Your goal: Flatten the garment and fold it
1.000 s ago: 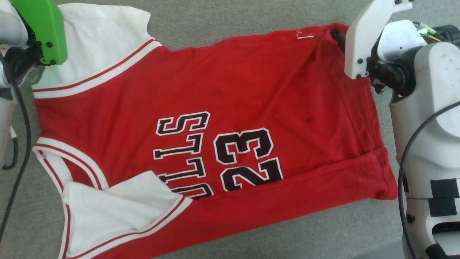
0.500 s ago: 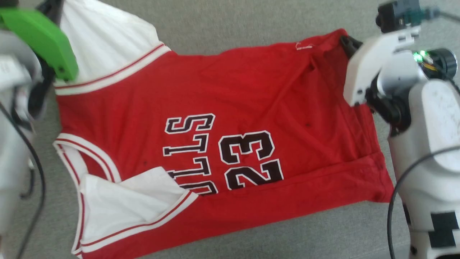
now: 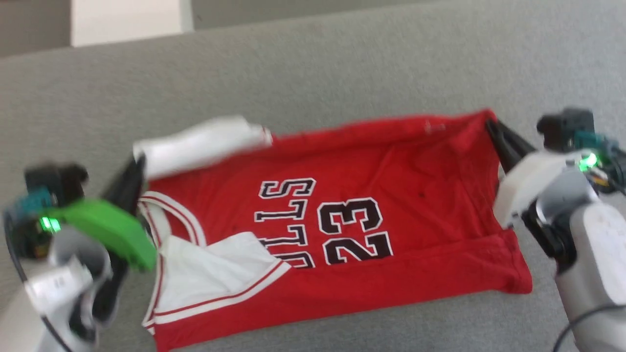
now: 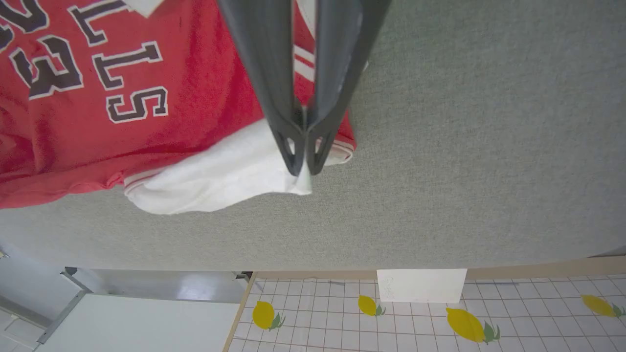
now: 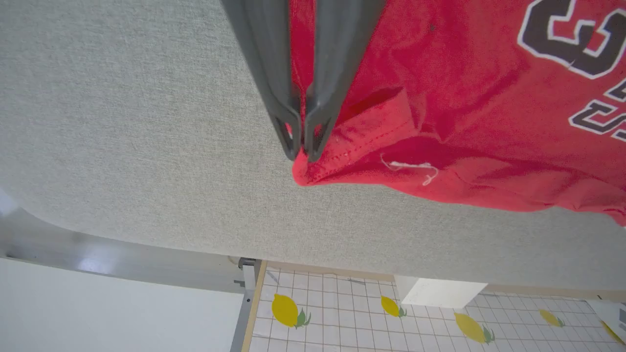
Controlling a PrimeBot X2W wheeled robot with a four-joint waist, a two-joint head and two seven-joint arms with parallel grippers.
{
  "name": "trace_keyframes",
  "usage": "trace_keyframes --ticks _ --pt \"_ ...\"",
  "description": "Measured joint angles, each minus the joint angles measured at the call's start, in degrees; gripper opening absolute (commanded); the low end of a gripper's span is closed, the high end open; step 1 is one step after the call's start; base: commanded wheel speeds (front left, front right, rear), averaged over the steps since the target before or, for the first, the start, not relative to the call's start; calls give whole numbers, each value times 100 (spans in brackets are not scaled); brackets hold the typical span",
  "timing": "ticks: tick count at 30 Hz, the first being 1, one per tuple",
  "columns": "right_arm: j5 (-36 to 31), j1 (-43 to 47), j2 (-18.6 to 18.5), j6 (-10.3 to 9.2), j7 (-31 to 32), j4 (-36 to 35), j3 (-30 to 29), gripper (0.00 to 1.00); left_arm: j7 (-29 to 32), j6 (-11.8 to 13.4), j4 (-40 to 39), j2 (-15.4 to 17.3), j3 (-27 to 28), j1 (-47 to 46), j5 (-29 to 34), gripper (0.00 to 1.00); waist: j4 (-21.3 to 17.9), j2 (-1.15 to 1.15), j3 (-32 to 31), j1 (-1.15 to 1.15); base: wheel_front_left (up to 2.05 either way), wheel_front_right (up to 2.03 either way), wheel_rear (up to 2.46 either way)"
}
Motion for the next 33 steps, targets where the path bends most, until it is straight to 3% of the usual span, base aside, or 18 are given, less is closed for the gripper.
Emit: trace_keyframes --ticks 2,9,16,26,27,28,29,30,33 --pt "55 449 -194 0 86 -1 -53 0 14 176 -233 -2 -31 739 -151 0 184 0 -282 0 0 0 0" --pt "108 1144 -383 0 514 0 -230 0 58 241 -346 -285 -294 1617 -438 0 577 0 -581 0 0 0 0" --pt "104 1619 -478 0 1013 35 -310 0 9 59 9 -534 -586 1816 -579 0 867 0 -690 0 0 0 0" --pt "176 1684 -325 0 2050 133 -408 0 87 -179 606 -749 -956 1657 -535 0 875 0 -632 0 0 0 0" --pt "201 1683 -292 0 2108 131 -455 0 86 -183 644 -776 -969 1637 -535 7 875 0 -644 0 0 0 0" --pt "231 1688 -242 0 2192 122 -521 33 78 -185 681 -813 -973 1630 -536 47 876 0 -665 0 0 0 0" --pt "247 1703 -209 0 2242 97 -583 80 51 -186 710 -848 -979 1628 -537 100 879 0 -691 0 0 0 0" --pt "269 1730 -182 0 2278 77 -643 100 33 -186 723 -868 -985 1627 -536 100 884 0 -715 0 0 0 0" --pt "358 1973 -22 0 2330 -110 -931 100 -78 -186 695 -979 -984 1631 -547 100 914 0 -815 0 0 0 0"
